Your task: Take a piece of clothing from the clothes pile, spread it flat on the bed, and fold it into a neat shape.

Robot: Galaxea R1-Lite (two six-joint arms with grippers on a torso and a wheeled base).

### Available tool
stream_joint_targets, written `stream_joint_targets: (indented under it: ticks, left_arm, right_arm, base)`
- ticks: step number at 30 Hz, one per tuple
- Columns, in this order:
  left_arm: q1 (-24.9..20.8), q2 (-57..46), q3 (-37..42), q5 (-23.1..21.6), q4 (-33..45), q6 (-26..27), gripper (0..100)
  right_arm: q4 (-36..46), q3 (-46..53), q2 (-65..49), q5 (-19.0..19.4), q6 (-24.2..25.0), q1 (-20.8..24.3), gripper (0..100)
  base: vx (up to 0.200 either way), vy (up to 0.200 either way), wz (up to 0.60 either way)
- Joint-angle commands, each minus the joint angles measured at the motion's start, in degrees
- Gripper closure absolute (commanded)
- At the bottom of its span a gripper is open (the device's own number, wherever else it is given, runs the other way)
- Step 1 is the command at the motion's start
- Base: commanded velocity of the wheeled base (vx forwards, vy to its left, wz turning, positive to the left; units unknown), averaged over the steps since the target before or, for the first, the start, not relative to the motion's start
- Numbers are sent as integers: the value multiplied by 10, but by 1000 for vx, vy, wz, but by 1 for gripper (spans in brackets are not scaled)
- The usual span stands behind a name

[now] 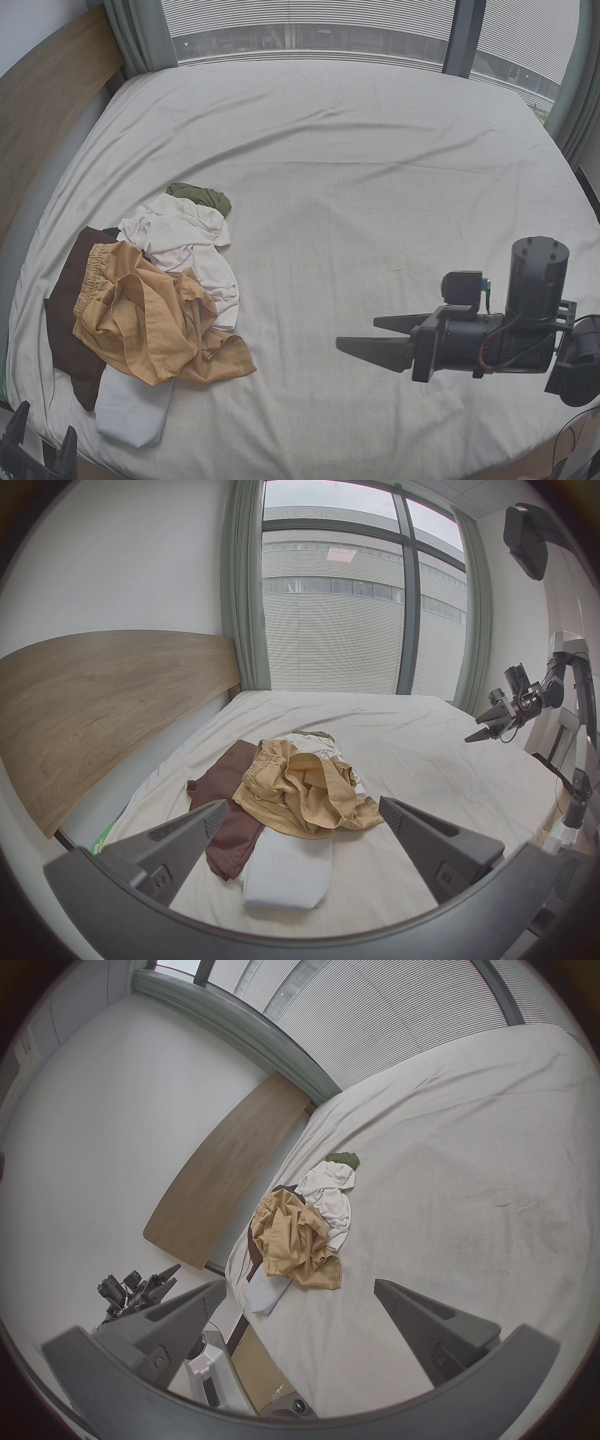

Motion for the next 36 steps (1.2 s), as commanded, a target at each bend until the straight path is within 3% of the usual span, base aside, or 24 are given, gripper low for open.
stream_joint_targets:
  ticks: [1,5,36]
  left_arm:
    - [0,-9,10,0,0,0,0]
    - [0,-9,10,0,0,0,0]
    - [0,-9,10,0,0,0,0]
  right_arm:
    - [1,-34,52,-5,7,18,0]
    - [2,-57,80,-7,26,30,0]
    - [2,-202,324,-10,27,64,0]
  base:
    - [0,0,0]
    - [0,0,0]
    - [0,0,0]
